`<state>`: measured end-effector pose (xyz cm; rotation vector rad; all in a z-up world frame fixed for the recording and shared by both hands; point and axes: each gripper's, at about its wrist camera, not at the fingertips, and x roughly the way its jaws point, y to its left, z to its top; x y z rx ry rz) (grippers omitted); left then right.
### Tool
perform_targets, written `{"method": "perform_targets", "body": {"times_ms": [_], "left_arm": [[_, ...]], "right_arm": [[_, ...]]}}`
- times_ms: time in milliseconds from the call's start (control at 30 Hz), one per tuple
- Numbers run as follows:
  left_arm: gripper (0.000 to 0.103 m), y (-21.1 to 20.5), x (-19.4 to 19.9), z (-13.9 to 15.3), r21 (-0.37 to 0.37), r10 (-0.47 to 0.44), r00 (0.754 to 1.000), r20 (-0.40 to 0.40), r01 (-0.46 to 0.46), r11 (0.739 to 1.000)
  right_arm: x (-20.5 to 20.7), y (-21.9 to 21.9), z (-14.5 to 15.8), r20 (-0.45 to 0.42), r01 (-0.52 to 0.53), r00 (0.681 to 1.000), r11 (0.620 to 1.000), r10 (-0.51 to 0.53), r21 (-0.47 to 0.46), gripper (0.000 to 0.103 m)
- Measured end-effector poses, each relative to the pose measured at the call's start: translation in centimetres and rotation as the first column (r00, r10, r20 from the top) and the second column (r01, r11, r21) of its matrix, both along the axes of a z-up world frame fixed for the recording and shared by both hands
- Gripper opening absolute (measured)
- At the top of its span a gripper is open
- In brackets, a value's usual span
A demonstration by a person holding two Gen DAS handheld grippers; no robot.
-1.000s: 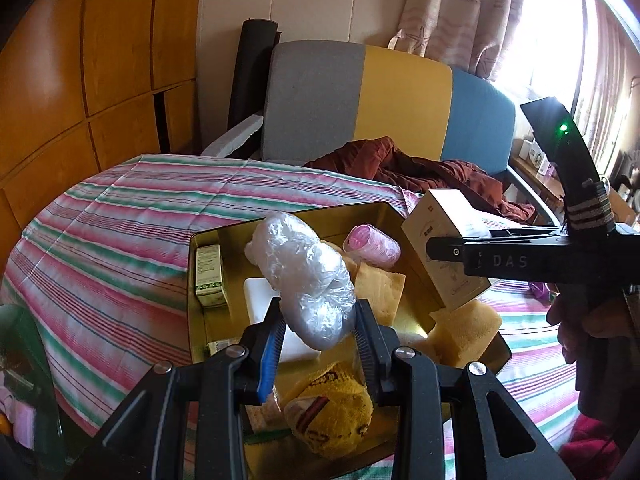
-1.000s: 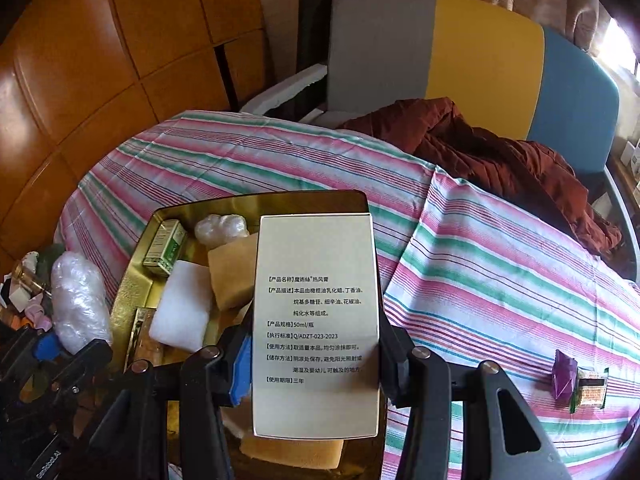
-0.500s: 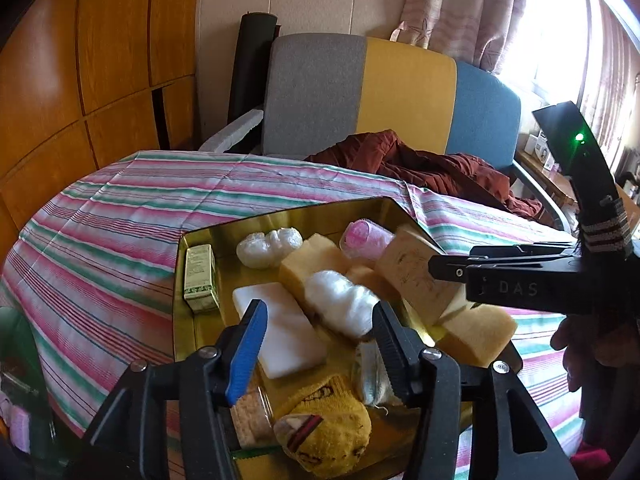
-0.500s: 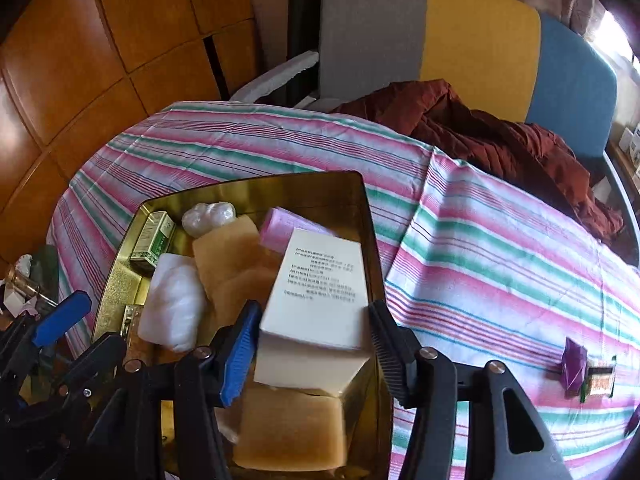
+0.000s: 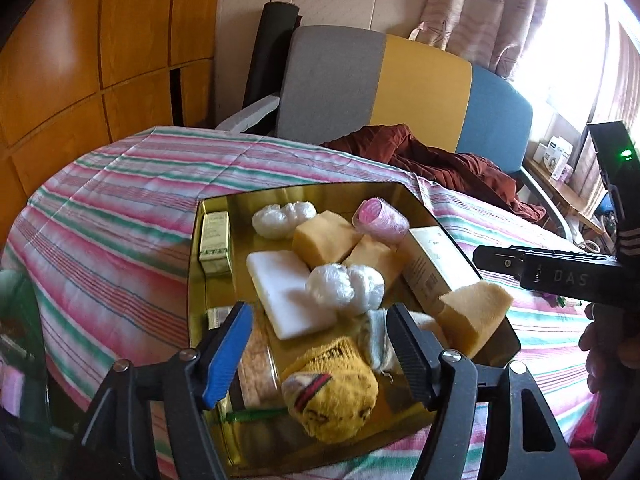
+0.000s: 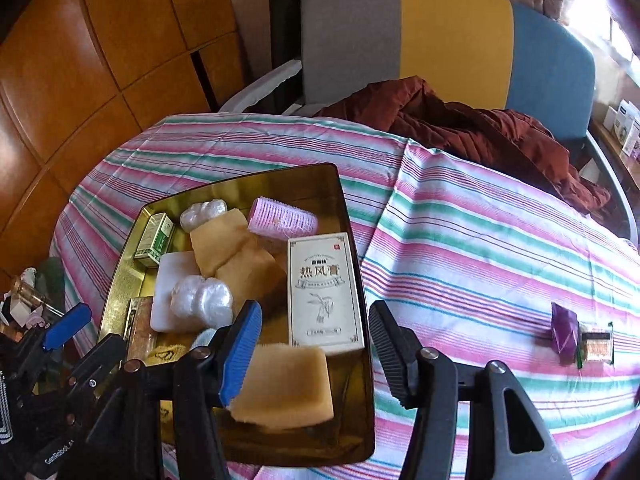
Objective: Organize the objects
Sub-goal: 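Move both grippers from the gold tray back to the cracker packet and purple wrapper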
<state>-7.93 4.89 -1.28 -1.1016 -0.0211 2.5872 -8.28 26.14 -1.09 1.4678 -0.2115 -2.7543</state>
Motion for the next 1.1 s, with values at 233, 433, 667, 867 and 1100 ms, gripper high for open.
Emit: {"method": "perform_targets", "body": {"times_ms": [233,433,667,867,1100], "left_arm": [[0.076,-0.1,1.6,0.1,-0.009,0.006,1.0,-0.001,-0.006,1.0],[0.082,0.0,2.8,0.9,-0.021,0.007,0.999,-0.036,-0.008,1.0],[0.084,1.2,4.1,1.9,-0.046,-0.037,0.996,-0.075,0.034,0.998],[0.084,3.0,4.9,2.3,-0.059,-0.098,0.992,-0.082,0.093,0.994],[0.084,6.0,5.8,2.7,-0.062,-0.201,0.976,-0.079,0.196,0.979]], "right_arm": [[1.8,-0.1,0.3,-0.013,0.015,1.0,1.0,-0.014,0.015,0.063],[3.4,0.0,0.4,-0.024,0.022,0.999,0.999,-0.021,0.032,0.071],[5.3,1.9,0.1,-0.02,0.065,0.998,0.997,-0.064,0.037,0.075],[7.0,5.2,-0.5,-0.007,0.135,0.991,0.99,-0.135,0.041,0.076],[9.5,11.5,-1.7,0.036,0.261,0.964,0.965,-0.262,0.026,0.076]]}}
